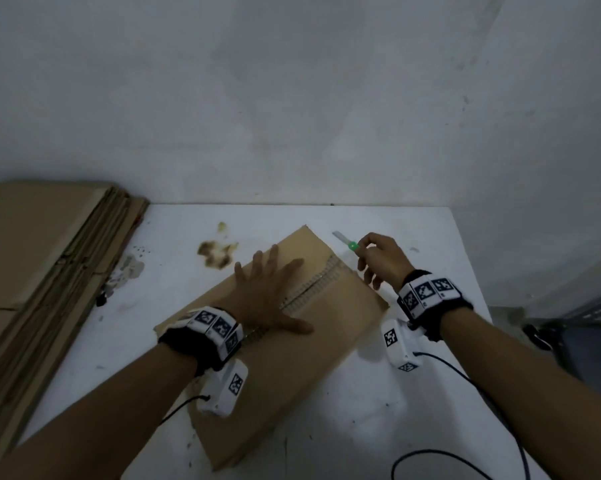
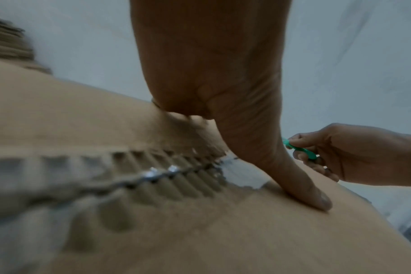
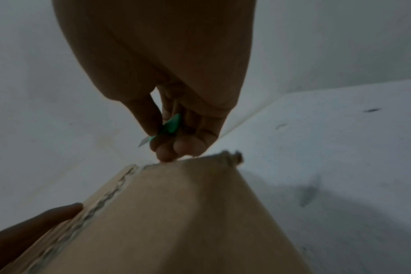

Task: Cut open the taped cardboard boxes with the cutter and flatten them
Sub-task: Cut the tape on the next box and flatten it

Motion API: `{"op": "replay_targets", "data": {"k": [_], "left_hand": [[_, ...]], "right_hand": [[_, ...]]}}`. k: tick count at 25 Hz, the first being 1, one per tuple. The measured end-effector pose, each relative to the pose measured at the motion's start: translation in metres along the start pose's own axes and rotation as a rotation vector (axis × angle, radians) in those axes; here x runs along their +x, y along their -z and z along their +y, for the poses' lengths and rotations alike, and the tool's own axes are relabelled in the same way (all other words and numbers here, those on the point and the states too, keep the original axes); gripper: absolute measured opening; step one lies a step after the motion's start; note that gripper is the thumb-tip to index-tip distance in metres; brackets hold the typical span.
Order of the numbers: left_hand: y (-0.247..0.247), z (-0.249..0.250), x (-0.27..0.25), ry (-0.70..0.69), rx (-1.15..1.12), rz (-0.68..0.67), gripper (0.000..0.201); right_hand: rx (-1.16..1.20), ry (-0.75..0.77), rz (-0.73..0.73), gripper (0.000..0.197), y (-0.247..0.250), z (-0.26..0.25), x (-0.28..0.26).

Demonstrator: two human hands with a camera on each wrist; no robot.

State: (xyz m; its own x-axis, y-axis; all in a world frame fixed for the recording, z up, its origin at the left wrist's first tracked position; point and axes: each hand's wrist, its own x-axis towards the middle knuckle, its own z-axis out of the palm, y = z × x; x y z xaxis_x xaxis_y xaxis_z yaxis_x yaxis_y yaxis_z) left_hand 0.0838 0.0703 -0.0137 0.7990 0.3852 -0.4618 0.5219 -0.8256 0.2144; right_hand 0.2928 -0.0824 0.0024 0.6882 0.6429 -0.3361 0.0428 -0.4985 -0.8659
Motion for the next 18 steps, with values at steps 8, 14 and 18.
{"op": "replay_targets", "data": {"k": [8,14,18], "left_hand": [[0.01,-0.01,-0.003,0.015,-0.128,0.051,0.142],[0.03,-0.01,0.001,0.038,-0.091,-0.062,0.146],[0.046,-0.01,-0.004,0.0,-0.116,-0.096,0.135]], "right_hand": [[0.037,-0.084,-0.09,0.02,-0.01,0.017,0.007],[-0.005,-0.037,-0.161,0.024,-0.008,0.011,0.008],[0.024,-0.024,-0.198,0.018,0.001,0.013,-0.004]]}}
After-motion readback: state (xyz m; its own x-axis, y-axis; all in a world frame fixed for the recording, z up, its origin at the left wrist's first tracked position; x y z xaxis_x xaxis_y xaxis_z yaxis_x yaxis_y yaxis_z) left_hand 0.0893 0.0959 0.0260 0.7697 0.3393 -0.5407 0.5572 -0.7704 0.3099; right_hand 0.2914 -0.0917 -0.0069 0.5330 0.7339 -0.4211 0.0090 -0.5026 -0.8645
